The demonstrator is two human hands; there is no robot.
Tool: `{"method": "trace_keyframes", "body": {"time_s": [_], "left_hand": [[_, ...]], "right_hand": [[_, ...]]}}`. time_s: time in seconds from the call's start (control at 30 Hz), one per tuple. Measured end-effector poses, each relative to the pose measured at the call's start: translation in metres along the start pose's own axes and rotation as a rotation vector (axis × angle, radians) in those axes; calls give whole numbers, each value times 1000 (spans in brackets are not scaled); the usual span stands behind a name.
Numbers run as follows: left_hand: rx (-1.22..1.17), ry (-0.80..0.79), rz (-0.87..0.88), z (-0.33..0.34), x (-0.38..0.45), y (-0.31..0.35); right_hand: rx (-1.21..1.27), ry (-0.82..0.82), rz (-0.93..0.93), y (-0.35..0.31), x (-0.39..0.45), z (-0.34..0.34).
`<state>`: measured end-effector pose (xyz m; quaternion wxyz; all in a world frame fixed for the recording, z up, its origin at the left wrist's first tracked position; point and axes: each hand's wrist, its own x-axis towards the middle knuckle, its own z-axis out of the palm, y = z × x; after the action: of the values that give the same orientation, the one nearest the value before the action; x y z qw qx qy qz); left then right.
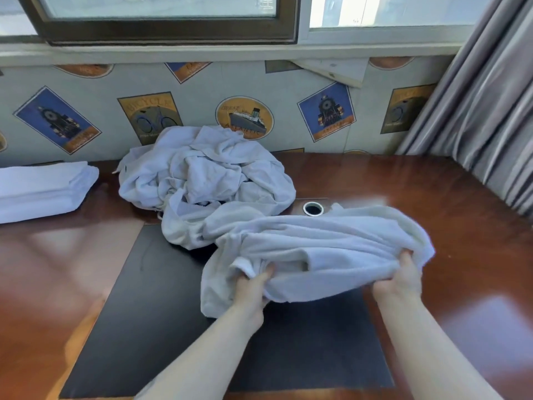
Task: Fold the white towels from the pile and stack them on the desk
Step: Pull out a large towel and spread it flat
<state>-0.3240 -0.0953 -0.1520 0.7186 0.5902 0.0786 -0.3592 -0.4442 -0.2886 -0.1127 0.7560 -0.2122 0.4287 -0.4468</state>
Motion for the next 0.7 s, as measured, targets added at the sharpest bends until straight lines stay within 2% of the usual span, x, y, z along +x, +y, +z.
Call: {"method": "trace_keyframes", "body": {"time_s": [0.1,0.13,0.17,0.2,0.3,0.37,0.43,0.5,0.6,0.7], "left_hand": [[-171,-27,5,5,-1,14],[-212,-18,-26,5,-1,18],[-259,-37,-77,4,0,19],[-286,-79,-140,3,-1,20],[-257,-241,-266,11,-12,20],[-195,-326,-288,23,-22,17],[-86,-366,-237,32,-29,19],[-2,-380,-173,33,-32,30],[43,-269,-191,19,-27,45],[22,66,-294,-5,-17,42]], "right_hand": [[18,362,195,7,-1,-29],[-59,485,284,18,-8,-36],[-31,424,353,32,-25,-45],[-42,473,452,46,-35,-41],[-28,100,547,73,-64,-41],[12,-154,631,87,-79,-29],[94,-252,586,95,-90,-1],[-2,-214,336,85,-80,13],[-94,-360,253,37,-48,17],[-185,-433,164,1,-38,19]]}}
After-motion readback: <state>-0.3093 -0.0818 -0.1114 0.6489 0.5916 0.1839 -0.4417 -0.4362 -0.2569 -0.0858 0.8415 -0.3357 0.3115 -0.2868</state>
